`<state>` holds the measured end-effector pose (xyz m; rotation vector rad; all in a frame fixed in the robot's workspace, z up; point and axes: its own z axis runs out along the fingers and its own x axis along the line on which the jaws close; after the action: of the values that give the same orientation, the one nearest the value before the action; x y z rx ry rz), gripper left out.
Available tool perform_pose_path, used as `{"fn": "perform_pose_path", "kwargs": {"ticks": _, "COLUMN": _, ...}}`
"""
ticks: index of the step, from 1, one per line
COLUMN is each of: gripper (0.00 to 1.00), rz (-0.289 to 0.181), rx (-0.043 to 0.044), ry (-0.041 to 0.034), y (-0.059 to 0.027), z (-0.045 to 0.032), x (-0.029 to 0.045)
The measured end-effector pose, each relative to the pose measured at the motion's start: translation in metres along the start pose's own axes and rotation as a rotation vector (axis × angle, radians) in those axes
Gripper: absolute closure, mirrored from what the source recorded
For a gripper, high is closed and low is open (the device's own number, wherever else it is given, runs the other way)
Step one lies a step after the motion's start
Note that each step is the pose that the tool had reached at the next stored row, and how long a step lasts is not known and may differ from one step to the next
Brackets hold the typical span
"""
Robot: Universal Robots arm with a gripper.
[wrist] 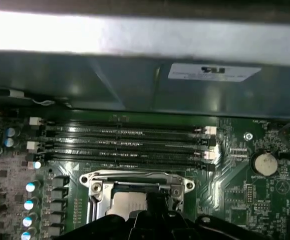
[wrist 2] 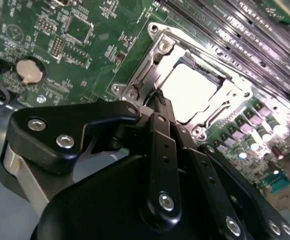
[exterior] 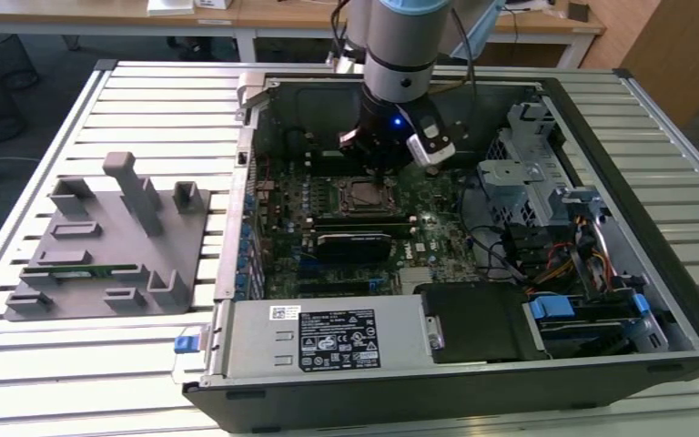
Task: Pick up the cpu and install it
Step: 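Install the second cpu locking lever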
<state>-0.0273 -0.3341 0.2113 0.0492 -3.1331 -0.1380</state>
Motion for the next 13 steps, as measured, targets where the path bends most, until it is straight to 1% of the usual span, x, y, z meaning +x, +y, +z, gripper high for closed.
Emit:
{"fn": "perform_pose_path", "kwargs": {"ticks": 5, "gripper": 0.89, "rz": 0.0, "rx": -0.0001, "ry": 0.0, "y": 0.0016, "z": -0.0177, "x": 0.0}}
{"fn": "perform_pose_path", "kwargs": {"ticks": 6, "gripper": 0.89, "rz": 0.0, "rx": -0.0002, "ry": -0.0001, "y": 0.0017, "z": -0.0196, "x": 0.0}}
{"fn": "perform_pose_path", "kwargs": {"ticks": 9, "gripper": 0.89, "rz": 0.0, "rx": -0.0003, "ry": 0.0, "y": -0.0019, "z": -0.0213, "x": 0.0001}}
{"fn": "perform_pose_path", "kwargs": {"ticks": 13, "gripper": 0.89, "rz": 0.0, "rx": -0.0003, "ry": 0.0, "y": -0.0129, "z": -0.0223, "x": 0.0005}}
